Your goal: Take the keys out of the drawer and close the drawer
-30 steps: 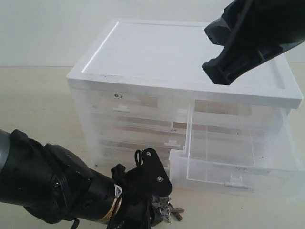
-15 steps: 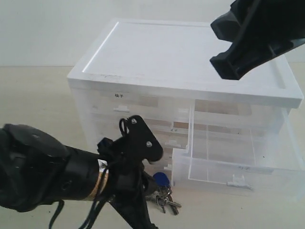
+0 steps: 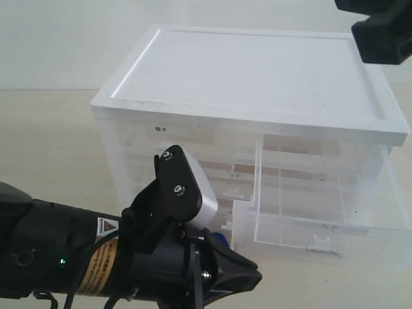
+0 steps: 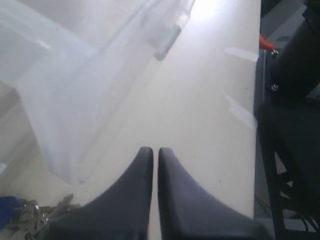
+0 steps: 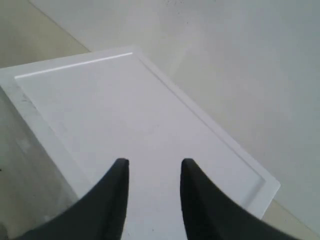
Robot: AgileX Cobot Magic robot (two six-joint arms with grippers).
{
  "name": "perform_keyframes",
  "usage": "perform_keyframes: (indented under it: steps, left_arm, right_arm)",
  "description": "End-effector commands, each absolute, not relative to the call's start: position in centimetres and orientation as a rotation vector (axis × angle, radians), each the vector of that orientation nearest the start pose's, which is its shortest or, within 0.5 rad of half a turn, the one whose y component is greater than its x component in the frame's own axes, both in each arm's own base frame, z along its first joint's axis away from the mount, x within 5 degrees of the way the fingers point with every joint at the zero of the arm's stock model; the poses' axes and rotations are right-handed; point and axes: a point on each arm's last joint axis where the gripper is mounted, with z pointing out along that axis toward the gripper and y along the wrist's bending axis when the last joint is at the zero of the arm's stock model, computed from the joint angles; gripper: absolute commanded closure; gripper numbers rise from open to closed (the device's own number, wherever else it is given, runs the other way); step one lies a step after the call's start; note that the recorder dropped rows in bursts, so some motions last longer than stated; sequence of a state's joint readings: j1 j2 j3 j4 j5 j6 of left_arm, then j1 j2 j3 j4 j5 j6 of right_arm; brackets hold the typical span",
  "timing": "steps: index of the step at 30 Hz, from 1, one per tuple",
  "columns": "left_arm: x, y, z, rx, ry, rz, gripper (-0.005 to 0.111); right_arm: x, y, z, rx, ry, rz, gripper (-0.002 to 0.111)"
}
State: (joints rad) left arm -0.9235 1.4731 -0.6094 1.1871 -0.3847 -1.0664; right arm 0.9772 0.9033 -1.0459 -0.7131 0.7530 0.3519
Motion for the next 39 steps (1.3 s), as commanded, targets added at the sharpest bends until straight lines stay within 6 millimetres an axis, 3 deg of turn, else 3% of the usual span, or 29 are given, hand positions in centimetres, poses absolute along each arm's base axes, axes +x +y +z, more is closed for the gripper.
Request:
perform_keyframes:
  steps: [1,17,25,31,37,39]
  left_arm:
    - [14.7,-24.2,20.5,1.209,1.816,-0.816,0.102]
    - [15.5,-25.1,22.5,1.069,1.665,-0.893,0.102]
    - [16.5,-26.7,20.8,1.086,1.702,-0.906,0.102]
    - [16.3,-27.1,20.8,1.093,1.655,-0.954,0.102]
    - [15.4,-26.9,21.9,1.157,1.584,-1.012,0.102]
    - [14.4,-26.2,22.8,1.203,1.537,-1.032,0.102]
  right_arm:
    - [12.9,11.5,41.7,-0.793,1.743,0.059,0.077]
    - [12.8,11.6,41.8,-0.790,1.740,0.078,0.077]
    - [12.8,11.7,41.8,-0.789,1.742,0.090,0.077]
    - [12.7,11.7,41.5,-0.791,1.771,0.103,0.077]
    - [11.9,12.0,40.4,-0.978,1.831,0.107,0.078]
    - [11.7,11.8,39.9,-1.040,1.866,0.084,0.083]
